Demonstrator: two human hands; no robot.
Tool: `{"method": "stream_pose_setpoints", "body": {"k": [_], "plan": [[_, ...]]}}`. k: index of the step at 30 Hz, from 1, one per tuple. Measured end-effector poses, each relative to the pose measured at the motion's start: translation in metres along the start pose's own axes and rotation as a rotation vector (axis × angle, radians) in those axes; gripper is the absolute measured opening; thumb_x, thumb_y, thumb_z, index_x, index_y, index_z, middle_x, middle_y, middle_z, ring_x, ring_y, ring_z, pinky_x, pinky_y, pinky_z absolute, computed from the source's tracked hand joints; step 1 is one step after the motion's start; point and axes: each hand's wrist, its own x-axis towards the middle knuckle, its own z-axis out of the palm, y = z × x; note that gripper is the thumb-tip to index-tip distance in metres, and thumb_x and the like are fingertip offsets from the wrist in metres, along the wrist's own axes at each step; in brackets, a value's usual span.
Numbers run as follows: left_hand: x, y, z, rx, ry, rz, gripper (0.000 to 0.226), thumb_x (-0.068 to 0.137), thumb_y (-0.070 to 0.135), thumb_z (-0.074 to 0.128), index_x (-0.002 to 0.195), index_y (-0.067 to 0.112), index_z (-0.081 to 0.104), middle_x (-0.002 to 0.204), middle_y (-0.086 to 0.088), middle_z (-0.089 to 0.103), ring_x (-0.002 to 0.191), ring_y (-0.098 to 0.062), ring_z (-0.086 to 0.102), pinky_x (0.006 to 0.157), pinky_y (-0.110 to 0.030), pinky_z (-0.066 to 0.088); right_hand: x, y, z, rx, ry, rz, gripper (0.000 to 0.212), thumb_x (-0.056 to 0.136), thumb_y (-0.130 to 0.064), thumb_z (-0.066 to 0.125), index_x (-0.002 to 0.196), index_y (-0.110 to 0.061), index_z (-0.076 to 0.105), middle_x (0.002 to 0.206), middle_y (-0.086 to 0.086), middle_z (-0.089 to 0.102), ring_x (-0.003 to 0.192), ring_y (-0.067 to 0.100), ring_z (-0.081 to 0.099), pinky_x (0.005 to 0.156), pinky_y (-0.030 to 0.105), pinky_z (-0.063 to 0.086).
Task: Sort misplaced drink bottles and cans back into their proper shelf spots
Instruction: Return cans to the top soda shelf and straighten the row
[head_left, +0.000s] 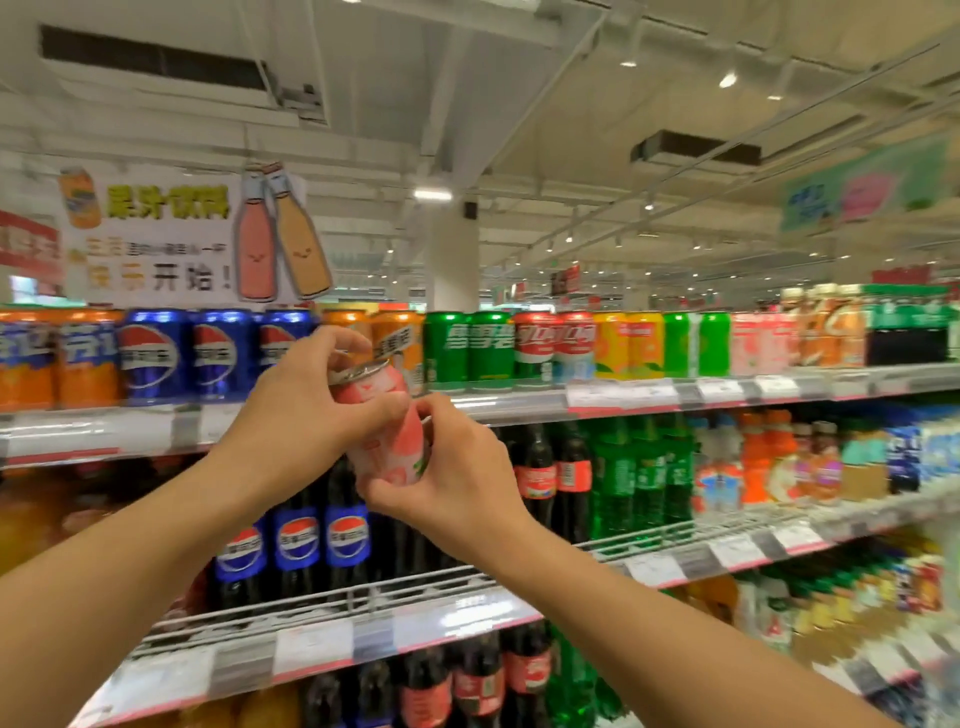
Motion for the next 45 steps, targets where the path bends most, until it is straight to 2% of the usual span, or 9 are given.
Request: {"method": "stream_pose_setpoints", "body": {"k": [4, 8, 14, 16, 20, 25, 34, 42, 45], "plan": [[0.013, 0.041, 0.045, 0.029, -0.092, 0.094, 0.07, 0.064, 0.074, 0.068, 0.122, 0.037, 0.057, 0.116, 0.014, 0.063, 0.106, -0.004, 0.062, 0.088, -0.028, 0.051, -0.008, 0.044, -0.049, 0.008, 0.064, 0.043, 0.049, 0.064, -0.052, 0.077, 0.103, -0.032, 0.054, 0.092, -0.011, 0.069, 0.083, 0.013, 0.067, 0.074, 0.042, 0.057], [0.024, 0.087, 0.096, 0.116, -0.12, 0.161, 0.074, 0.068, 0.084, 0.048, 0.126, 0.038, 0.055, 0.12, 0.013, 0.063, 0.1, -0.005, 0.064, 0.089, -0.039, 0.054, -0.013, 0.094, -0.103, 0.016, 0.107, 0.05, 0.052, 0.063, -0.056, 0.075, 0.104, -0.032, 0.055, 0.091, -0.011, 0.071, 0.081, 0.01, 0.068, 0.074, 0.041, 0.058], [0.044, 0.143, 0.179, 0.164, -0.092, 0.214, 0.044, 0.088, 0.062, 0.044, 0.115, 0.034, 0.062, 0.108, 0.018, 0.068, 0.101, 0.0, 0.063, 0.085, -0.026, 0.048, -0.019, 0.182, -0.189, -0.015, 0.126, 0.028, 0.056, 0.061, -0.057, 0.075, 0.107, -0.034, 0.053, 0.093, -0.012, 0.071, 0.082, 0.012, 0.069, 0.073, 0.039, 0.058], [0.052, 0.157, 0.207, 0.154, -0.087, 0.222, 0.04, 0.091, 0.051, 0.04, 0.116, 0.031, 0.065, 0.111, 0.015, 0.07, 0.105, -0.006, 0.064, 0.091, -0.03, 0.048, -0.02, 0.214, -0.217, -0.036, 0.13, 0.033, 0.056, 0.062, -0.058, 0.076, 0.107, -0.034, 0.053, 0.091, -0.012, 0.071, 0.081, 0.01, 0.069, 0.073, 0.039, 0.058], [0.06, 0.171, 0.266, 0.185, -0.09, 0.204, 0.045, 0.087, 0.034, 0.038, 0.121, 0.025, 0.065, 0.122, 0.007, 0.068, 0.114, -0.016, 0.06, 0.094, -0.036, 0.044, -0.022, 0.269, -0.265, -0.065, 0.124, 0.057, 0.055, 0.065, -0.058, 0.078, 0.107, -0.032, 0.054, 0.092, -0.011, 0.072, 0.084, 0.009, 0.069, 0.075, 0.036, 0.058], [0.069, 0.18, 0.332, 0.418, -0.186, 0.241, 0.069, 0.077, 0.049, 0.03, 0.135, 0.024, 0.058, 0.137, 0.005, 0.06, 0.128, -0.018, 0.049, 0.104, -0.038, 0.041, -0.02, 0.324, -0.317, -0.095, 0.112, 0.08, 0.056, 0.065, -0.06, 0.077, 0.109, -0.035, 0.053, 0.095, -0.015, 0.069, 0.087, 0.006, 0.068, 0.078, 0.037, 0.059], [0.077, 0.197, 0.398, 0.732, -0.279, 0.329, 0.071, 0.086, 0.054, 0.029, 0.15, 0.026, 0.044, 0.155, 0.004, 0.044, 0.144, -0.02, 0.035, 0.119, -0.042, 0.032, -0.031, 0.385, -0.368, -0.118, 0.125, 0.157, 0.052, 0.067, -0.06, 0.079, 0.103, -0.036, 0.052, 0.09, -0.017, 0.068, 0.084, 0.0, 0.065, 0.076, 0.03, 0.059], [0.074, 0.166, 0.438, 0.878, -0.311, 0.236, 0.069, 0.088, 0.05, 0.051, 0.15, 0.021, 0.044, 0.157, -0.005, 0.044, 0.143, -0.03, 0.041, 0.113, -0.048, 0.038, -0.022, 0.426, -0.409, -0.188, 0.172, 0.235, 0.059, 0.067, -0.06, 0.082, 0.11, -0.033, 0.054, 0.096, -0.017, 0.069, 0.087, 0.004, 0.067, 0.077, 0.029, 0.06], [0.067, 0.151, 0.448, 0.958, -0.316, 0.2, 0.074, 0.077, 0.048, 0.069, 0.142, 0.017, 0.055, 0.147, -0.01, 0.054, 0.131, -0.035, 0.054, 0.101, -0.053, 0.05, -0.009, 0.447, -0.424, -0.238, 0.2, 0.269, 0.065, 0.064, -0.064, 0.081, 0.113, -0.034, 0.052, 0.097, -0.016, 0.069, 0.088, 0.01, 0.068, 0.078, 0.036, 0.061]]}}
